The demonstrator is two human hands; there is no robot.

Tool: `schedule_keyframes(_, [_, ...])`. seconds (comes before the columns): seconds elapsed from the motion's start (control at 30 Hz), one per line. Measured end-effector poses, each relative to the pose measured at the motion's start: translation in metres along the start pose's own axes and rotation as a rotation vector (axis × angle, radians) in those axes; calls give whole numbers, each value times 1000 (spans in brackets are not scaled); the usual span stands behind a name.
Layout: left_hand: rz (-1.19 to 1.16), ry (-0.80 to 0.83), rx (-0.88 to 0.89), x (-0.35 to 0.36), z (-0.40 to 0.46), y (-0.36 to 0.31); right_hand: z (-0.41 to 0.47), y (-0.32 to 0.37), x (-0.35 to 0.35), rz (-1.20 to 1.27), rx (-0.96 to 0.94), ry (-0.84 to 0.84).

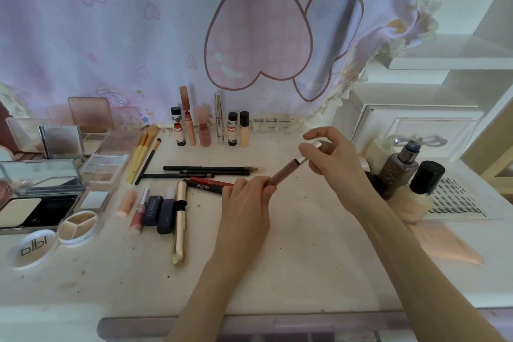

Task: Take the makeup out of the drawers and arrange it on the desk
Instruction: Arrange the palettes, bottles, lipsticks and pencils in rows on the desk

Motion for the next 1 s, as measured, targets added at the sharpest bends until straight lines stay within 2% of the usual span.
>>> schedule_keyframes(0.07, [-17, -9, -19, -1, 0, 3, 0, 4, 3, 44, -21, 12])
schedule_keyframes(0.23, [-32, -14, 9, -1, -2, 2, 1, -8, 8, -10, 110, 29])
schedule_keyframes(0.4, [-98, 11, -27, 3, 0, 6, 2, -5, 8, 227, 118, 11])
schedule_keyframes(0.53, [-91, 0, -20, 0, 0, 5, 1, -11, 10, 173, 192, 42])
schedule_keyframes(0.7, [-93, 1, -39, 2, 1, 8, 6, -1, 2, 289, 117, 40])
schedule_keyframes(1.0, [-158, -18, -58, 1, 0, 12, 6, 4, -1, 342, 41, -3])
Point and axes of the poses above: each hand's wrist, its own z-axis towards the middle knuckle, its own x-axis out of the palm, y = z × x, the point moved 10 cm from there along z, towards the middle knuckle, and after that the axes turned 1 degree about z, right-handed, at the moved point
